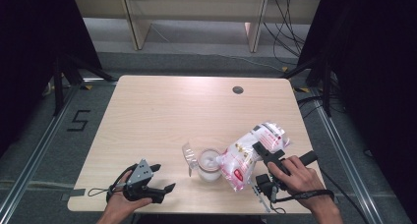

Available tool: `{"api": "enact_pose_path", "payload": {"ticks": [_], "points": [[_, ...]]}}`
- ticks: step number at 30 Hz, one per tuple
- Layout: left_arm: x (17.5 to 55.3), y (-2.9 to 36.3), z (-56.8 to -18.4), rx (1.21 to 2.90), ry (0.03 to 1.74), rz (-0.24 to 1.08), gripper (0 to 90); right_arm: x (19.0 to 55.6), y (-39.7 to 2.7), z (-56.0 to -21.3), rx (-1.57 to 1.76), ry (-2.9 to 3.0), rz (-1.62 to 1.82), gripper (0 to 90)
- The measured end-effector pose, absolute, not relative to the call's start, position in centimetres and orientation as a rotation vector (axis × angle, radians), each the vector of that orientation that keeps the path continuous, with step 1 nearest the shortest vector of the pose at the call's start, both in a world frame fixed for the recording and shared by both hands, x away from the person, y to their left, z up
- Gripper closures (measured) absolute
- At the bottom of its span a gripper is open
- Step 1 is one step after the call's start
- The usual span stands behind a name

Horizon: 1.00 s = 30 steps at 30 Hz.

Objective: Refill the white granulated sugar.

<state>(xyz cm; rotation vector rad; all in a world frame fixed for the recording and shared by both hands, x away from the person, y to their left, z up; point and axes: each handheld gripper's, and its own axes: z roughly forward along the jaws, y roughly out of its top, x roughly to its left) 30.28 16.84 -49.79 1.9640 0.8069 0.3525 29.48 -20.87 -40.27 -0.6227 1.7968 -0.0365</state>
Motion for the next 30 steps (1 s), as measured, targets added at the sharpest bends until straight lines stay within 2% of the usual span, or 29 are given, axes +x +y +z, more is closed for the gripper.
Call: {"api": "enact_pose_path", "payload": {"ticks": [30], "points": [[30.26, 16.9, -49.71, 1.973, 0.811, 0.347, 16.8, 29.3, -20.68, -40.29, -0.612, 1.804, -0.05, 72.8]]}}
